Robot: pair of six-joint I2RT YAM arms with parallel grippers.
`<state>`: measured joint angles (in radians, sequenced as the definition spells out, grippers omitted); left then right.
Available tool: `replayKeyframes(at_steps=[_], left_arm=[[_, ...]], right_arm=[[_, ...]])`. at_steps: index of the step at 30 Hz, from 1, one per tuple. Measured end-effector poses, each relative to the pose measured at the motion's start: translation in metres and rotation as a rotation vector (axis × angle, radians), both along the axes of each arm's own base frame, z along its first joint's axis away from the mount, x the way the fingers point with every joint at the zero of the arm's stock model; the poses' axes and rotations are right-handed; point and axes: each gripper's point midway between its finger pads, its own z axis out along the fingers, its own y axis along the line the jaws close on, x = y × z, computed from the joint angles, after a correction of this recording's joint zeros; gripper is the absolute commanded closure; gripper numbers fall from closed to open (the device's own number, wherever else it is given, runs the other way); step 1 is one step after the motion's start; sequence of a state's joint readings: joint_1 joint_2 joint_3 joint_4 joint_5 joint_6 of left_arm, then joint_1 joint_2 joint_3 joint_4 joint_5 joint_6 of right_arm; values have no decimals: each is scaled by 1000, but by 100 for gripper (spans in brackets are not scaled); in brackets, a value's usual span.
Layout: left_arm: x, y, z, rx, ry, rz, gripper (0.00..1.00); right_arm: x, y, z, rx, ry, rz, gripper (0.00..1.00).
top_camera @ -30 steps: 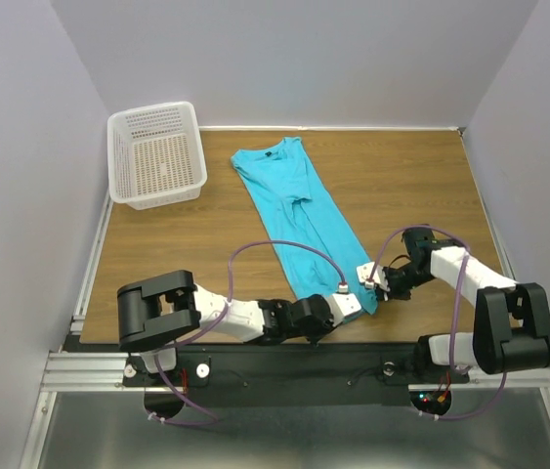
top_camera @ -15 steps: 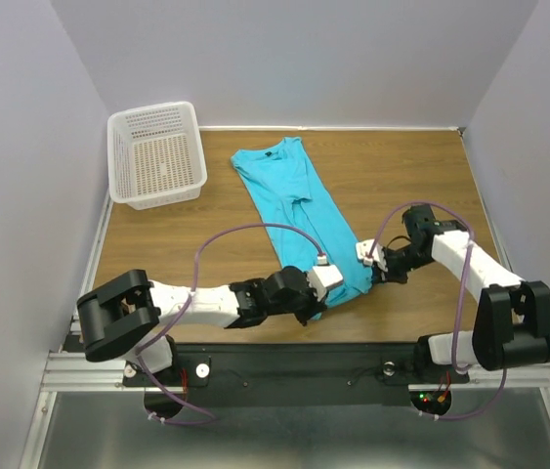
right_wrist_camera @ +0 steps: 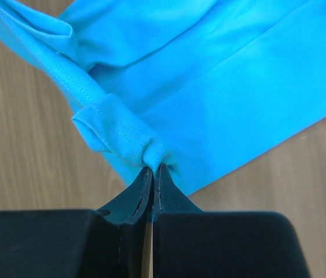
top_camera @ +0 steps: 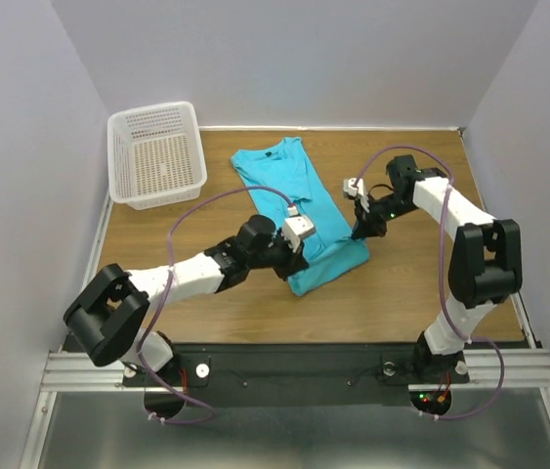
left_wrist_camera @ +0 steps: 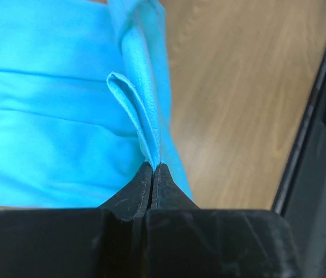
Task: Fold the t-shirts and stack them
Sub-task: Fold the tshirt
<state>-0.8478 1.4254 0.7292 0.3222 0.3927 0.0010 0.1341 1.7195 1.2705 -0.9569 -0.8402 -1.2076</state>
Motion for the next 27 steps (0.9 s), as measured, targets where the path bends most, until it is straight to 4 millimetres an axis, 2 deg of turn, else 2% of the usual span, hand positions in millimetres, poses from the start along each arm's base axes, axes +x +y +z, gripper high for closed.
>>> replayKeyframes(at_steps=[1,4,6,10,17,21,27], left_arm=[[6,2,2,-1,-5,8,100],[39,14,17,-20,-32,50,100],[55,20,18,-20,-37,73,100],[86,34,4,15,-21,113,100],[120,54,-22,82,25,156,100],[136,62,-24,89,22,177,100],[146,64,-30,96,31,186,100]], right_arm=[[11,5,3,2,3,-9,99],[33,16,7,8,13,-25,99],[48,24,5,8,27,-39,99],[73,37,-5,-6,55,-63,99],[99,51,-16,-31,86,-113,99],[110,54,-16,-38,81,-138,99],[122,56,-19,-45,91,-178,99]])
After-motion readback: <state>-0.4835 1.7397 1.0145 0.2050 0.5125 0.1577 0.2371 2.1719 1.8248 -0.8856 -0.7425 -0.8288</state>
